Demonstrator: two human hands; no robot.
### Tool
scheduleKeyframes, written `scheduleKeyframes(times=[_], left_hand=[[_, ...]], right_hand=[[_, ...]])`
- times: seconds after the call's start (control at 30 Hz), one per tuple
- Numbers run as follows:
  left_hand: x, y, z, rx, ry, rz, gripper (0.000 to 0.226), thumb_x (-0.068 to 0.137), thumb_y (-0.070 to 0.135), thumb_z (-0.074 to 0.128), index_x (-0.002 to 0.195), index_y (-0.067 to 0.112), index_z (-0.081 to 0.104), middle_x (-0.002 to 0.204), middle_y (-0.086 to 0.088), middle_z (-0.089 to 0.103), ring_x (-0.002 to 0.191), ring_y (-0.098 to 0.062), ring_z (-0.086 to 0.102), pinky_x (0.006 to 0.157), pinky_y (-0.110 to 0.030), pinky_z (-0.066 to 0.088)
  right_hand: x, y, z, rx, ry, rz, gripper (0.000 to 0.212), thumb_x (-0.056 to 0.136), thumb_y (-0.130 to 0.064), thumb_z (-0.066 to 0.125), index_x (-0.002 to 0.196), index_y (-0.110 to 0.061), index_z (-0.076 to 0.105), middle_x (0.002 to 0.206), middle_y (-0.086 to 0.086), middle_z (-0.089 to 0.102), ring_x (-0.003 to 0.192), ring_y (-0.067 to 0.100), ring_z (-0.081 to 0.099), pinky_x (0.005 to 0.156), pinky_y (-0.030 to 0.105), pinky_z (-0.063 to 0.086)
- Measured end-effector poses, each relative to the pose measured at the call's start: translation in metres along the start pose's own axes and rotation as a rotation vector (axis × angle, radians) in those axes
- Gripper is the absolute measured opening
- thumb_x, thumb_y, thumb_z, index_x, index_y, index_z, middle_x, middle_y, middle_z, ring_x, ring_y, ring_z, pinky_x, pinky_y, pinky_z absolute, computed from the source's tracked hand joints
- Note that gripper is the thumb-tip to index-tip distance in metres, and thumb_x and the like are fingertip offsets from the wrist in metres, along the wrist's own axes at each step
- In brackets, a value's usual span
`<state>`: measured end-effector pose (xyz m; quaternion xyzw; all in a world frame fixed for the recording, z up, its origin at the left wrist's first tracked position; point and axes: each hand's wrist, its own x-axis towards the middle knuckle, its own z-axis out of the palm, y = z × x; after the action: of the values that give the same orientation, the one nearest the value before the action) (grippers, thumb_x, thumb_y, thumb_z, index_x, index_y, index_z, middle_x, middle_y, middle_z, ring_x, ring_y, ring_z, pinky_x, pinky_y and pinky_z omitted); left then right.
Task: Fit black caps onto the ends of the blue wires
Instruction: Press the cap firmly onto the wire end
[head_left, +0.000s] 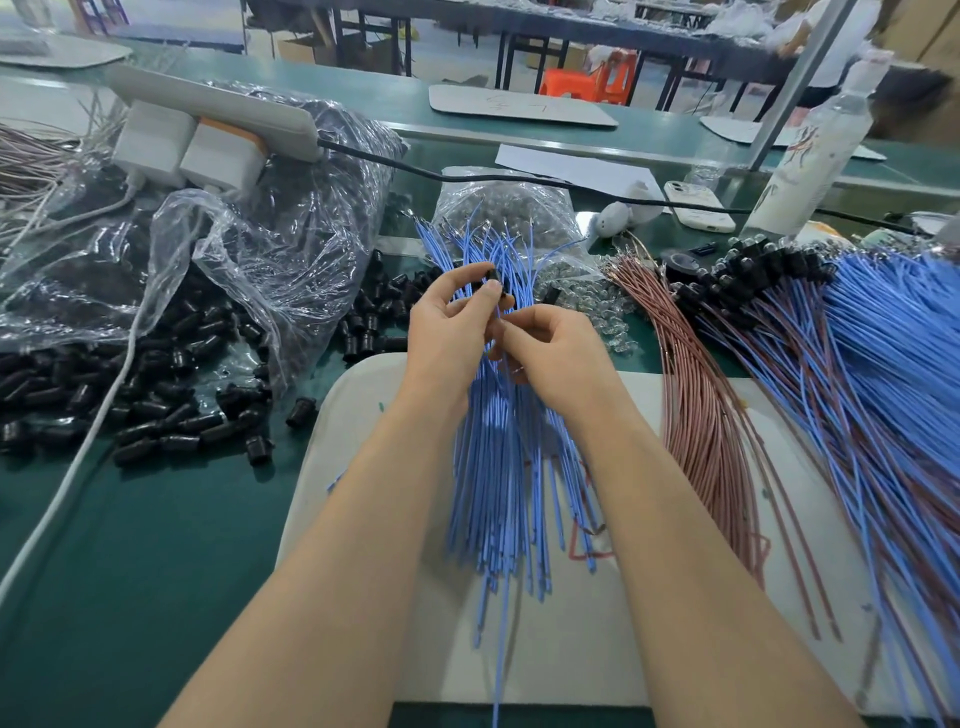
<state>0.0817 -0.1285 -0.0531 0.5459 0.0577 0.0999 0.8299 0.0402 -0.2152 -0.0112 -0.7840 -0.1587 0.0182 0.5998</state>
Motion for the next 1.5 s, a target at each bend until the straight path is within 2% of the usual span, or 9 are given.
scheduleKeyframes(times=[0.3, 0.43, 0.53, 0.7, 0.83, 0.97, 1.17, 1.33, 1.5], left_hand=[[-0.002, -0.001, 0.002, 0.140, -0.001, 0.039, 0.013, 0.089, 0.009, 0.063, 0.102, 0.012, 0.060, 0.079, -0.001, 0.067, 0.066, -0.008, 0.061, 0.055, -0.013, 0.048], [-0.002, -0.002, 0.002, 0.207, -0.026, 0.048, 0.004, 0.088, 0.010, 0.065, 0.091, 0.011, 0.063, 0.077, 0.001, 0.066, 0.056, 0.004, 0.059, 0.052, -0.008, 0.043], [-0.003, -0.003, 0.002, 0.235, -0.058, 0.043, 0.007, 0.087, 0.013, 0.066, 0.083, 0.017, 0.062, 0.073, 0.003, 0.065, 0.052, 0.006, 0.057, 0.053, -0.007, 0.042], [-0.005, -0.002, 0.003, 0.195, -0.057, 0.019, 0.008, 0.088, 0.012, 0.065, 0.083, 0.017, 0.061, 0.073, 0.002, 0.066, 0.056, 0.001, 0.059, 0.055, -0.009, 0.045], [-0.003, -0.001, 0.002, 0.182, 0.002, 0.024, 0.002, 0.090, 0.014, 0.064, 0.088, 0.015, 0.063, 0.081, 0.000, 0.066, 0.074, -0.009, 0.060, 0.060, -0.012, 0.049], [-0.002, -0.001, 0.002, 0.157, 0.025, 0.022, 0.008, 0.090, 0.012, 0.063, 0.094, 0.004, 0.064, 0.075, -0.006, 0.062, 0.067, -0.016, 0.057, 0.057, -0.025, 0.050], [-0.002, -0.001, 0.000, 0.132, 0.012, -0.050, 0.012, 0.091, 0.011, 0.061, 0.082, 0.004, 0.062, 0.059, -0.002, 0.057, 0.048, -0.012, 0.051, 0.044, -0.021, 0.041], [-0.002, -0.001, -0.002, 0.170, -0.053, -0.065, 0.011, 0.092, 0.011, 0.060, 0.091, 0.001, 0.062, 0.066, -0.005, 0.059, 0.051, -0.011, 0.052, 0.049, -0.021, 0.045], [-0.002, -0.002, 0.000, 0.221, -0.069, -0.050, 0.005, 0.092, 0.010, 0.060, 0.088, 0.008, 0.062, 0.074, -0.005, 0.063, 0.060, -0.011, 0.055, 0.056, -0.017, 0.048]], right_hand=[[0.001, 0.003, 0.002, 0.009, 0.096, -0.011, 0.048, 0.091, 0.006, 0.049, 0.057, -0.028, 0.045, 0.031, -0.023, 0.044, 0.032, -0.013, 0.044, 0.038, 0.001, 0.033], [0.001, 0.005, 0.001, -0.009, 0.128, -0.021, 0.048, 0.091, 0.006, 0.049, 0.058, -0.028, 0.044, 0.032, -0.024, 0.044, 0.034, -0.014, 0.045, 0.040, 0.000, 0.034], [0.001, 0.005, 0.000, -0.018, 0.148, -0.031, 0.049, 0.091, 0.008, 0.048, 0.058, -0.028, 0.044, 0.032, -0.024, 0.044, 0.034, -0.014, 0.044, 0.040, 0.000, 0.034], [0.001, 0.004, -0.002, -0.036, 0.132, -0.042, 0.048, 0.091, 0.007, 0.049, 0.059, -0.028, 0.043, 0.032, -0.024, 0.045, 0.034, -0.014, 0.045, 0.041, 0.000, 0.034], [0.003, 0.008, -0.002, -0.063, 0.103, -0.040, 0.045, 0.092, 0.003, 0.051, 0.060, -0.029, 0.045, 0.034, -0.024, 0.047, 0.035, -0.013, 0.045, 0.042, 0.001, 0.035], [0.007, 0.015, -0.003, -0.088, 0.077, -0.042, 0.042, 0.092, -0.002, 0.053, 0.063, -0.031, 0.048, 0.038, -0.024, 0.050, 0.038, -0.013, 0.047, 0.043, 0.002, 0.036], [0.012, 0.024, -0.005, -0.121, 0.085, -0.026, 0.039, 0.092, -0.008, 0.055, 0.063, -0.032, 0.050, 0.041, -0.025, 0.052, 0.040, -0.012, 0.048, 0.045, 0.004, 0.037], [0.013, 0.028, -0.005, -0.122, 0.127, -0.017, 0.040, 0.092, -0.007, 0.055, 0.062, -0.033, 0.051, 0.041, -0.025, 0.052, 0.041, -0.012, 0.049, 0.045, 0.004, 0.038], [0.013, 0.025, -0.004, -0.129, 0.169, -0.006, 0.042, 0.092, -0.005, 0.054, 0.061, -0.032, 0.049, 0.038, -0.025, 0.050, 0.039, -0.012, 0.048, 0.044, 0.003, 0.036]])
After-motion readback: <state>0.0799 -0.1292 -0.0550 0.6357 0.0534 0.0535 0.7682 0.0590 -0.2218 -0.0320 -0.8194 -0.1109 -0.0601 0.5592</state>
